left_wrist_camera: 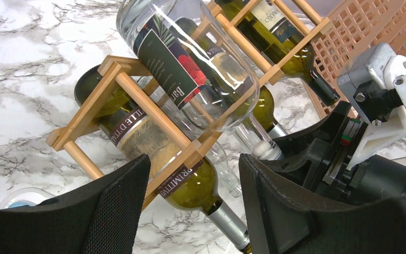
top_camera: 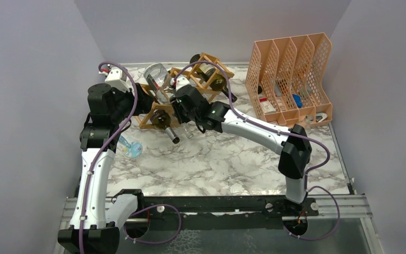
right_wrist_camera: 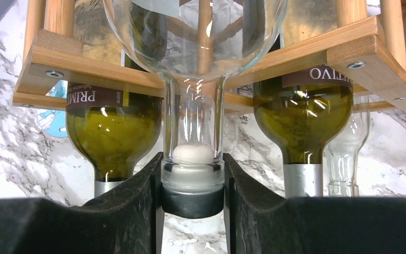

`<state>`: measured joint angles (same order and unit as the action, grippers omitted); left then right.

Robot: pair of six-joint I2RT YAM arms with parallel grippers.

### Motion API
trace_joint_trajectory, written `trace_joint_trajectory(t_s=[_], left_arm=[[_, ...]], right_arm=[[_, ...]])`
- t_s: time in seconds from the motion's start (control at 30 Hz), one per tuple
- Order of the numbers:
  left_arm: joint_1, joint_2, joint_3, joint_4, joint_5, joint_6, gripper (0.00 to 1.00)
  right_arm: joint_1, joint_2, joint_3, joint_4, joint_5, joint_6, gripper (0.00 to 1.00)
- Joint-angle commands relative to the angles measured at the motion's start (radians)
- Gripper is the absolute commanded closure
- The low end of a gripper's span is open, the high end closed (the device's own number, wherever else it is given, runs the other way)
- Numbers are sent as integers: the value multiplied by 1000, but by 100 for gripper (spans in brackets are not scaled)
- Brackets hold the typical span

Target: Put the wine bottle on the wine rack

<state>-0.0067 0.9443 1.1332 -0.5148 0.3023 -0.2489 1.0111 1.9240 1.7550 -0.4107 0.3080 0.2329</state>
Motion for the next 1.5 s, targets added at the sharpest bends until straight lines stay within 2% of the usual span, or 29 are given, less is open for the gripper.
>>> trace_joint_trajectory(t_s=[0.0, 0.23, 0.53, 0.67, 0.73, 0.83, 0.93, 1.13, 1.3, 1.47], left_arm=[[-3, -10, 31, 5, 15, 10, 33], [-3, -8, 28, 5, 11, 11, 33], [-4, 1, 6, 11, -5, 13, 32], [-3, 6, 5, 14, -5, 11, 32], [-3, 5, 4, 14, -5, 11, 32], [-3, 4, 5, 13, 1, 10, 32], [-4, 2, 1, 15, 29, 18, 30], [-24, -20, -62, 18, 72, 86, 32], [-38, -6, -136, 21, 15, 109, 41], [-42, 60, -141, 30, 44, 100, 51]], right_arm=[[-5, -63, 0, -14, 32, -59, 81], [-6, -121, -38, -21, 29, -86, 84], [-5, -177, -97, -42, -15, -83, 82], [-5, -177, -122, -60, -39, -61, 72], [-5, -176, -135, -70, -15, -40, 63], [-5, -182, -157, -64, -7, -33, 44], [-5, -198, -169, -47, -13, -28, 33], [-5, -259, -182, -41, -7, -3, 28], [-5, -373, -244, -11, 2, 35, 27], [-5, -497, -339, 33, 37, 57, 27]])
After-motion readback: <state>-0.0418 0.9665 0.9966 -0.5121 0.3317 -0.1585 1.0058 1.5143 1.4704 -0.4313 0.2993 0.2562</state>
